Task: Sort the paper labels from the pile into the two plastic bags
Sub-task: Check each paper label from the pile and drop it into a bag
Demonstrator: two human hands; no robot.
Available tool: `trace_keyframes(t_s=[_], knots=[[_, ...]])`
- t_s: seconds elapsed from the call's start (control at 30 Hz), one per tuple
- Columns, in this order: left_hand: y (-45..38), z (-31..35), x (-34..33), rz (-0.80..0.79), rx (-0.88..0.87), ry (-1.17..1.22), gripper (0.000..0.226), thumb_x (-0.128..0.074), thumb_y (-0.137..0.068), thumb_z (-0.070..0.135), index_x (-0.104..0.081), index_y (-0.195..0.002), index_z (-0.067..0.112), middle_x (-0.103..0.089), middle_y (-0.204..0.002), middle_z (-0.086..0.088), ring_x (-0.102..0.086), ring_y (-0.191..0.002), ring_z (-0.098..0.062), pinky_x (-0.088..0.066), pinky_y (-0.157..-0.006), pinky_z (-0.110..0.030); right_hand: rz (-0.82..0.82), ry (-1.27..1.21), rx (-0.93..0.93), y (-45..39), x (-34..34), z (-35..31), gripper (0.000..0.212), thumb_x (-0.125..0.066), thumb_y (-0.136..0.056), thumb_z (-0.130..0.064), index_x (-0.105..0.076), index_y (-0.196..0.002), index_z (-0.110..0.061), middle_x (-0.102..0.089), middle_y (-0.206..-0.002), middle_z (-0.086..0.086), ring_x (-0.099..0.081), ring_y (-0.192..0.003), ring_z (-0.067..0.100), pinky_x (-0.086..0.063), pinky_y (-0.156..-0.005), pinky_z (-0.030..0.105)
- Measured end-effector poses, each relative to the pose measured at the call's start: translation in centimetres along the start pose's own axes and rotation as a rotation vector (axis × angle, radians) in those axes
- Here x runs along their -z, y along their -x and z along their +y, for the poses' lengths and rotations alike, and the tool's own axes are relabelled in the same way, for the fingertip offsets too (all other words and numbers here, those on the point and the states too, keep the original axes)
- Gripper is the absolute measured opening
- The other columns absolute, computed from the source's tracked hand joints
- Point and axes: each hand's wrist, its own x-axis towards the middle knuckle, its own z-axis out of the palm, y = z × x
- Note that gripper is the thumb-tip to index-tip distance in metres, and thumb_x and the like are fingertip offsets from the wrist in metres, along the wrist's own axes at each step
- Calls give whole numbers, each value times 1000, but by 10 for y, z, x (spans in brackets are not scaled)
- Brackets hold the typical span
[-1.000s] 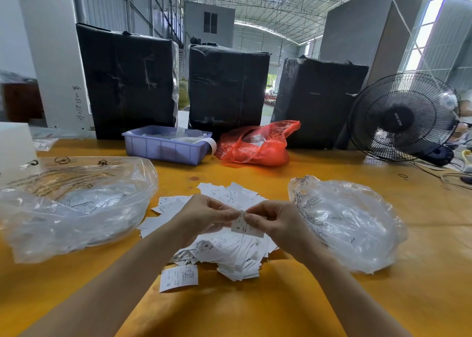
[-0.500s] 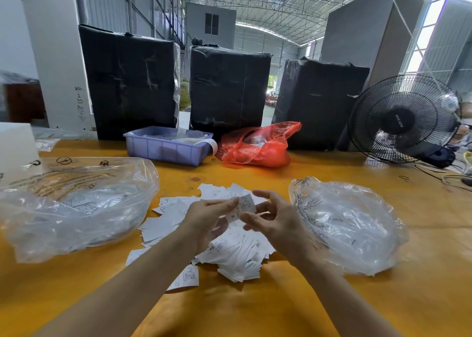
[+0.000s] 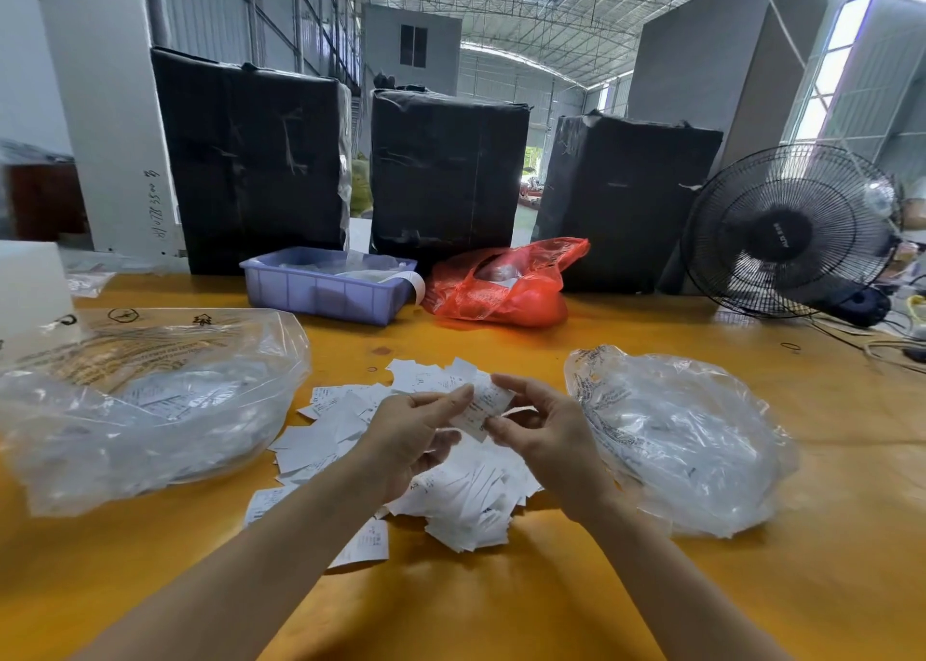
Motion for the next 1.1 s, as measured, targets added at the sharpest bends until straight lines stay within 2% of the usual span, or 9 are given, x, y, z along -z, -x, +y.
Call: trace_keyframes(t_s=[0.07,0.17,0.3,0.47,0.57,0.67,0.83,0.97,1.1], knots=[[1,0,2,4,-21,-17,31,-76,-61,33,-70,-80,9,-70,-64,-5,-54,-57,-13,-43,-44,-17,-19,-6,-1,-1,2,0,42,-69,-81,3,-61,-117,-16,-67,-83,5,-64,-70,11,-57,-74,32],[1,-1,2,29,-18,8,18,-75,-72,29,-68,-70,13,-69,-61,-6,-53,-61,-16,-41,-46,-18,-54,-32,7,-1,2,-2,35,-69,-82,-2,-63,-112,-19,-68,-87,3,-66,-70,7,-57,-72,29],[3,-1,0,33,-13,15,19,-73,-79,28,-66,-68,14,-69,-62,-5,-56,-68,-18,-40,-54,-22,-76,-28,18,0,2,-1,23,-69,-83,-6,-67,-98,-24,-69,-94,3,-67,-72,6,-57,-68,24],[5,-1,-3,43,-31,19,17,-72,-80,27,-68,-72,13,-70,-67,-5,-61,-74,-22,-43,-63,-26,-86,-11,-15,-1,4,-1,17,-72,-81,-9,-69,-95,-17,-70,-93,9,-68,-73,14,-57,-70,32],[5,-1,-3,68,-42,37,15,-72,-80,26,-68,-74,13,-69,-75,-7,-60,-79,-23,-45,-68,-29,-111,-45,-67,-1,6,-1,14,-73,-78,-9,-68,-91,-9,-71,-85,9,-69,-69,15,-56,-69,31],[4,-2,-3,68,-35,26,16,-72,-81,27,-67,-74,14,-68,-78,-8,-60,-79,-22,-47,-66,-29,-121,-113,-145,-1,7,0,10,-72,-78,-5,-66,-86,-5,-70,-77,11,-68,-65,17,-54,-64,25],[1,1,1,22,22,-90,23,-69,-85,33,-66,-74,13,-70,-71,-6,-59,-69,-18,-46,-57,-25,43,-213,-242,-5,11,1,16,-71,-80,-7,-64,-94,-5,-71,-77,11,-65,-61,14,-52,-63,25],[0,2,7,-43,48,-190,16,-73,-81,21,-71,-82,5,-69,-67,-5,-57,-50,-10,-46,-46,-19,103,-216,-295,-7,12,3,19,-71,-80,-5,-63,-97,-4,-71,-72,8,-65,-57,12,-49,-62,25],[-1,1,10,-56,9,-242,13,-76,-78,14,-73,-82,2,-69,-61,-3,-55,-45,-7,-42,-42,-16,93,-192,-285,-6,11,3,20,-70,-81,-5,-62,-99,-4,-71,-70,6,-65,-57,12,-49,-62,25]])
